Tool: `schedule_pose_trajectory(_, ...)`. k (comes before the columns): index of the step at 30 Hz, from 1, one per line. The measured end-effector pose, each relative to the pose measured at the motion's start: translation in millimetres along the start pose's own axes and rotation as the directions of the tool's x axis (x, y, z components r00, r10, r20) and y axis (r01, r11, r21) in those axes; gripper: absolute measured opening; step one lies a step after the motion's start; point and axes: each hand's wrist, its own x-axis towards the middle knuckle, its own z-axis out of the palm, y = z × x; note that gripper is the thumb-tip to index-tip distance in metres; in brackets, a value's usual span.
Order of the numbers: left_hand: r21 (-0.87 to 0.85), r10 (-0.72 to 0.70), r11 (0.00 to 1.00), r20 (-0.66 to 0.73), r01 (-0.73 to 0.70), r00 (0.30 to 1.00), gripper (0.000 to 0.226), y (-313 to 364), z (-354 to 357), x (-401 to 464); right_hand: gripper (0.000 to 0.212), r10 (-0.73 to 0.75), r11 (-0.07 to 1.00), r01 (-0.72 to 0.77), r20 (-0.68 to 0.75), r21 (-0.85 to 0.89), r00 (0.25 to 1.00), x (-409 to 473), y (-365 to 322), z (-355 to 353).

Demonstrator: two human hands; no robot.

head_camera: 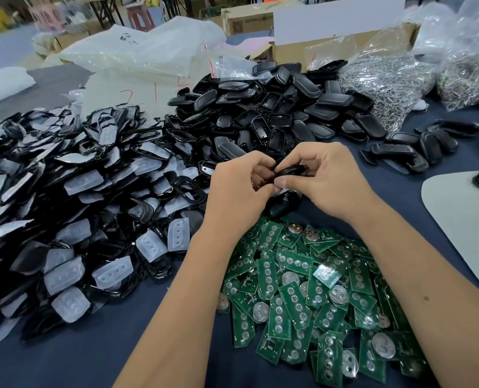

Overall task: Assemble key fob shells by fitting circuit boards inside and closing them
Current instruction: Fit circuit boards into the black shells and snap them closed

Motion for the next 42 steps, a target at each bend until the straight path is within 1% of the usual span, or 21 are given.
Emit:
schedule_pose_trajectory(2, 0.001, 0.042, 0.999, -0.022, -0.042, 0.999, 0.032, 0.2, -0.2, -0.3, 0.017, -0.031, 0.999, 0.030, -0.016, -0.045, 0.999, -0.2, -1.7, 1.8)
schedule_pose_trajectory(5, -0.044, 0.035, 0.998, -0.030, -0.036, 0.999, 0.031, -0.3, -2.0, 0.5, 0.017, -0.040, 0.997, 0.038, -0.033, -0.062, 0.999, 0.2, -1.8, 2.0)
schedule_pose_trajectory(7, -0.099, -0.007, 0.995, -0.024, 0.005, 1.000, 0.033, 0.5, -1.4, 0.7, 0.019, -0.034, 0.999, 0.034, -0.026, -0.004, 0.999, 0.0, -1.9, 2.0)
schedule_pose_trajectory(9, -0.213, -0.070, 0.975, -0.010, 0.066, 0.998, 0.030, 2.0, -0.3, 1.2, 0.022, -0.017, 0.994, 0.023, -0.057, 0.105, 0.998, 0.1, -2.3, 1.8)
schedule_pose_trajectory(11, -0.392, -0.137, 0.910, 0.026, 0.136, 0.990, 0.025, 2.2, -0.4, 1.5, 0.016, 0.038, 0.982, -0.019, -0.097, 0.189, 0.995, 0.7, -1.6, 1.1)
schedule_pose_trajectory(13, -0.583, -0.192, 0.786, 0.087, 0.206, 0.978, 0.023, 1.8, -0.5, 1.7, 0.005, 0.097, 0.968, -0.076, -0.079, 0.238, 0.992, 1.2, 0.3, 1.0)
schedule_pose_trajectory(14, -0.646, -0.208, 0.727, 0.116, 0.233, 0.971, 0.024, 1.5, -0.5, 1.6, 0.010, 0.121, 0.962, -0.103, -0.059, 0.251, 0.991, 1.2, 1.6, 1.8)
schedule_pose_trajectory(16, -0.727, -0.223, 0.630, 0.168, 0.273, 0.960, 0.027, 1.0, -0.2, 1.3, 0.021, 0.160, 0.944, -0.148, -0.018, 0.294, 0.987, 0.6, 1.8, 5.6)
schedule_pose_trajectory(18, -0.775, -0.222, 0.554, 0.214, 0.304, 0.951, 0.030, 1.7, 0.1, 1.0, 0.027, 0.174, 0.927, -0.164, 0.000, 0.338, 0.985, -0.3, -0.3, 8.4)
schedule_pose_trajectory(21, -0.813, -0.199, 0.491, 0.246, 0.313, 0.949, 0.035, 4.9, -0.3, 0.3, 0.031, 0.176, 0.906, -0.164, 0.006, 0.391, 0.984, 0.2, -2.7, 8.8)
schedule_pose_trajectory(23, -0.823, -0.186, 0.476, 0.250, 0.309, 0.950, 0.037, 6.1, 0.2, 0.3, 0.032, 0.179, 0.887, -0.170, 0.019, 0.430, 0.984, 0.3, -3.2, 7.3)
schedule_pose_trajectory(28, -0.833, -0.179, 0.459, 0.253, 0.309, 0.951, 0.038, 5.7, 1.8, 0.2, 0.023, 0.160, 0.872, -0.167, 0.054, 0.460, 0.986, -0.7, -4.6, 4.4)
schedule_pose_trajectory(35, -0.833, -0.177, 0.455, 0.263, 0.316, 0.948, 0.053, 5.3, 3.1, -1.0, 0.025, 0.160, 0.870, -0.167, 0.054, 0.463, 0.986, -1.6, -5.0, 0.0)
schedule_pose_trajectory(37, -0.833, -0.178, 0.454, 0.261, 0.314, 0.949, 0.047, 5.6, 2.8, -0.8, 0.025, 0.147, 0.874, -0.153, 0.049, 0.461, 0.988, -1.6, -5.6, -0.2)
schedule_pose_trajectory(39, -0.826, -0.190, 0.470, 0.249, 0.311, 0.950, 0.031, 4.7, 4.2, -0.3, 0.024, 0.142, 0.874, -0.141, 0.034, 0.465, 0.989, -1.3, -5.3, -0.1)
schedule_pose_trajectory(41, -0.796, -0.234, 0.525, 0.205, 0.301, 0.950, 0.023, 5.2, 6.1, 0.1, 0.022, 0.152, 0.877, -0.132, -0.007, 0.462, 0.988, -0.7, -4.1, 1.7)
schedule_pose_trajectory(42, -0.768, -0.258, 0.572, 0.167, 0.290, 0.952, 0.023, 5.9, 7.0, 0.3, 0.022, 0.154, 0.897, -0.123, -0.039, 0.426, 0.987, -0.1, -2.9, 3.2)
